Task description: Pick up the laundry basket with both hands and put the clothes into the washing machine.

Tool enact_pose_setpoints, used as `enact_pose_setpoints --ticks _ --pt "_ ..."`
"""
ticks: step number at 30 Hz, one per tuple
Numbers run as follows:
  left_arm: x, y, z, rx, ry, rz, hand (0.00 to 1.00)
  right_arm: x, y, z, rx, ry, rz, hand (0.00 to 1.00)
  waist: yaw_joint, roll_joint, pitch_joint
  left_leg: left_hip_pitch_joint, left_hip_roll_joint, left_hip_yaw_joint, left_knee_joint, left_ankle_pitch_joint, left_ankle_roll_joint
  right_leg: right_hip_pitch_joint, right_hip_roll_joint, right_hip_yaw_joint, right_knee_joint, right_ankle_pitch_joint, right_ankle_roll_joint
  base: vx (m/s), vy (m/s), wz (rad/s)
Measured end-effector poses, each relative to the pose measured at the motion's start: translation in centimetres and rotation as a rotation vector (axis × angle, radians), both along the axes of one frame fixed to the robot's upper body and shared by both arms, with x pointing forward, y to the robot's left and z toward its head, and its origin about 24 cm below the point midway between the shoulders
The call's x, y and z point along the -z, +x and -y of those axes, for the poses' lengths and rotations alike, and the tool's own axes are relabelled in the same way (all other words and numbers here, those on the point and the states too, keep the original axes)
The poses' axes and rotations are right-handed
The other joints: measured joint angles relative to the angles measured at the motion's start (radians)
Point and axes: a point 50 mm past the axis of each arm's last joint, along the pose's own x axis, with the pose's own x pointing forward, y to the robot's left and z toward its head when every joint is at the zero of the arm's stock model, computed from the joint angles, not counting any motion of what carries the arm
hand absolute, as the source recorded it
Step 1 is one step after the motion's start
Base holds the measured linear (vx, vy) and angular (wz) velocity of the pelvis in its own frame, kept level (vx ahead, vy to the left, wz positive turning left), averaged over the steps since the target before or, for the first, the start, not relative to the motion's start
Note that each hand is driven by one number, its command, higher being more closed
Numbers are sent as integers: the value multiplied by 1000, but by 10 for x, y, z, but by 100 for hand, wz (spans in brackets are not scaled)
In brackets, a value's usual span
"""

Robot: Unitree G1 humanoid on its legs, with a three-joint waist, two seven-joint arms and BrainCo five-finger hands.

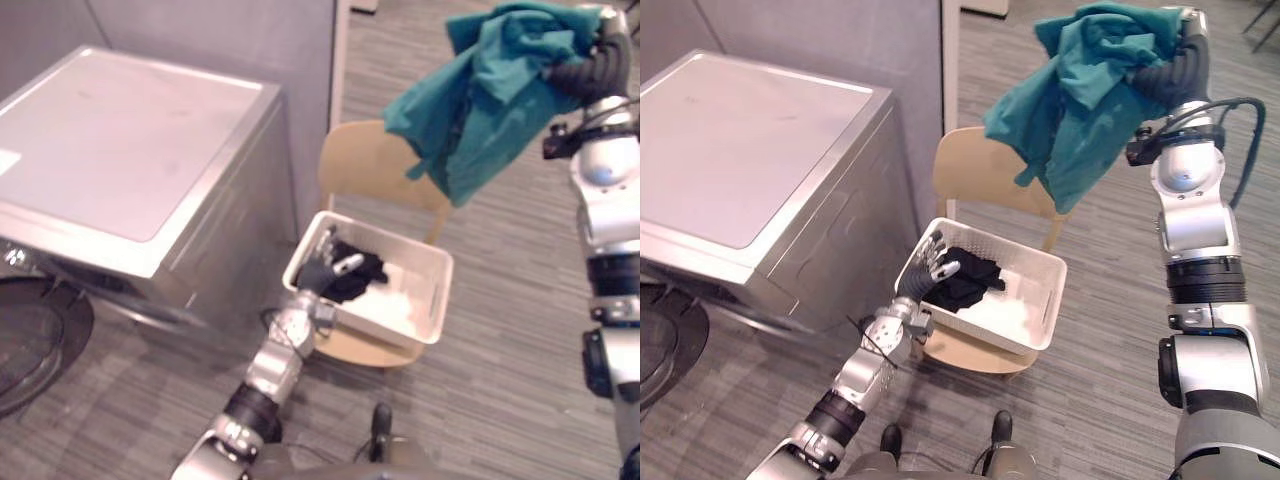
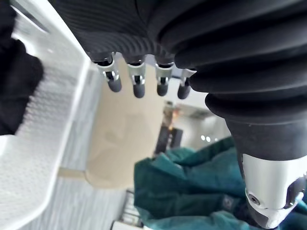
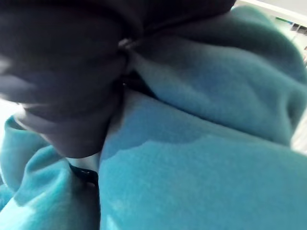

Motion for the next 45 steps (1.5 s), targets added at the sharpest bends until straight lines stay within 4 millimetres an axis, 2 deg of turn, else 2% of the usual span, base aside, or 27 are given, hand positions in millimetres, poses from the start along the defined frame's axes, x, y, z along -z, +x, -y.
enact_pose_setpoints --ticks 3,4,10,12,16,18,21,27,31,41,45 --pt "-19 12 1 9 20 71 0 1 1 -13 -49 -23 0 100 -9 0 -9 29 5 33 -7 -5 3 14 14 33 -26 18 -1 -36 -10 -39" --pt "-34 18 4 6 23 116 0 2 1 -20 -79 -22 1 100 -19 1 -9 58 11 52 -23 -9 2 29 26 50 -41 29 -5 -63 -15 -35" --pt "-63 32 15 0 91 233 0 0 -4 -47 -185 -59 24 100 -48 1 -45 75 12 96 -27 -13 0 32 39 103 -83 58 -3 -56 -9 -28" --pt "-75 40 25 6 146 271 0 2 -5 -58 -233 -58 26 100 -56 4 -57 85 11 123 -32 -12 0 31 43 130 -99 75 0 -26 -7 -33" --pt "-87 42 42 30 152 305 0 1 -10 -74 -295 -58 50 100 -66 6 -59 96 11 144 -34 -14 -3 31 50 154 -101 78 3 -5 -2 -19" --pt "-95 38 59 72 156 329 0 1 -13 -84 -342 -45 68 100 -68 6 -60 102 12 154 -35 -15 -4 31 53 161 -101 80 2 11 -7 -11" --pt "-101 33 76 121 162 353 0 6 -16 -89 -375 -28 72 100 -70 5 -63 107 12 160 -36 -17 -5 32 54 166 -100 85 -5 16 0 -5" --pt "-101 25 90 171 174 364 0 22 -19 -93 -396 -2 40 100 -82 5 -82 126 12 161 -47 -18 -5 49 54 164 -102 83 -4 0 0 0" --pt "-113 22 102 204 175 409 0 30 -26 -97 -428 12 51 100 -84 4 -98 128 11 162 -52 -24 2 55 51 165 -102 73 8 0 0 0" --pt "-130 21 106 202 160 464 0 33 -34 -96 -446 29 85 100 -89 5 -103 137 9 162 -53 -23 0 56 51 165 -102 76 4 10 -1 0" --pt "-141 17 104 197 128 501 0 33 -45 -90 -447 41 126 100 -88 5 -103 138 9 162 -54 -25 2 57 51 164 -102 74 6 0 0 0"
